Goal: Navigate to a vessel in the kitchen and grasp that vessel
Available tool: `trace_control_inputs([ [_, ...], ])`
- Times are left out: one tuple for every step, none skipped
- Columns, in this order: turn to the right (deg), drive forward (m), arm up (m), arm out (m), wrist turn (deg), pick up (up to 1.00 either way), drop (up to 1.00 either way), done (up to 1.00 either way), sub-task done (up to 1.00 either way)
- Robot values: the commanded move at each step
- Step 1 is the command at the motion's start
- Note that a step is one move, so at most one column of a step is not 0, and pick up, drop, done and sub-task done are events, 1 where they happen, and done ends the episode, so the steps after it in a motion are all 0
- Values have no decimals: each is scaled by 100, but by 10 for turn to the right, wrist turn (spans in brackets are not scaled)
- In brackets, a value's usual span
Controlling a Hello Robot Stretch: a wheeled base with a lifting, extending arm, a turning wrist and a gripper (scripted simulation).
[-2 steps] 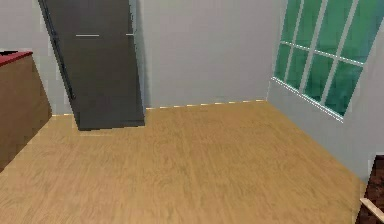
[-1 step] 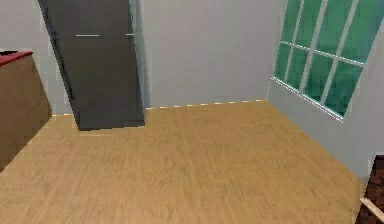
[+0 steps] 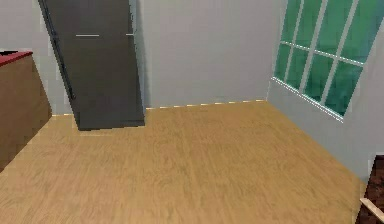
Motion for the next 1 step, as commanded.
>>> trace_control_inputs([
  [0, 0, 0, 0, 0, 0, 0, 100, 0],
])
